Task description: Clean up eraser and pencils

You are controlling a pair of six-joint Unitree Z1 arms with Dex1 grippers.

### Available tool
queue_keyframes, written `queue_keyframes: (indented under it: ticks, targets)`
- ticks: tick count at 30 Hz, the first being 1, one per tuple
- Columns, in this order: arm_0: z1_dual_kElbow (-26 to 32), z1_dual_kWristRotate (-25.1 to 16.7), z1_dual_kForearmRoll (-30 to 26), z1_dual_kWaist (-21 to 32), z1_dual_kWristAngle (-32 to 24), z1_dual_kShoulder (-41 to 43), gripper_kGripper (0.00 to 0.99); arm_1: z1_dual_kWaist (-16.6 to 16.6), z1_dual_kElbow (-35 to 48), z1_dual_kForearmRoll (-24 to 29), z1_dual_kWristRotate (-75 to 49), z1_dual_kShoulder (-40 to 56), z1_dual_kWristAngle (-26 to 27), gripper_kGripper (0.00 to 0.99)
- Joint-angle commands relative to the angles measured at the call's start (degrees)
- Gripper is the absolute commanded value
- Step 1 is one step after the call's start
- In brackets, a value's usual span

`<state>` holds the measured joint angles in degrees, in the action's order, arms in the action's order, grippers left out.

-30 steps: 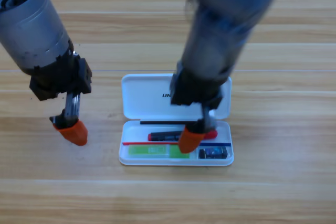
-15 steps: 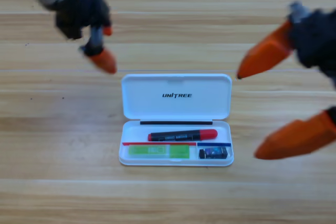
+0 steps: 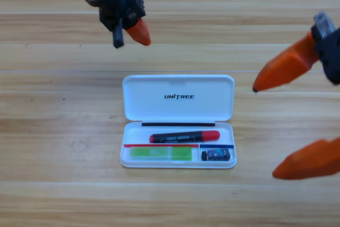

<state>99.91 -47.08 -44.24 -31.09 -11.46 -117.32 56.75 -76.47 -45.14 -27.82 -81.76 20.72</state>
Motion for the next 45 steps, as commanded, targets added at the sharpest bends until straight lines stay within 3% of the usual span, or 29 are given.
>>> queue_keyframes:
  ticks: [1,11,20,33,45]
  targets:
    - [-7.45,-0.47,6.53,4.19,-6.55,-2.74,0.0,0.99,2.29,1.1,0.23,0.46,0.64,0.99]
    - [-8.33,-0.55,7.06,5.95,-16.4,-9.5,0.0,0.99,3.87,1.89,0.4,0.99,0.46,0.99]
    - [-8.42,-0.73,6.62,5.95,-18.33,-11.26,0.0,0.99,4.4,2.51,0.4,1.69,0.28,0.99]
    - [-6.31,0.24,0.73,5.69,-18.68,-8.54,0.0,0.99,4.22,2.68,0.58,1.43,0.28,0.99]
    - [-9.38,0.5,0.38,2.87,-19.12,-7.48,0.0,0.99,4.14,2.77,0.66,1.25,0.2,0.99]
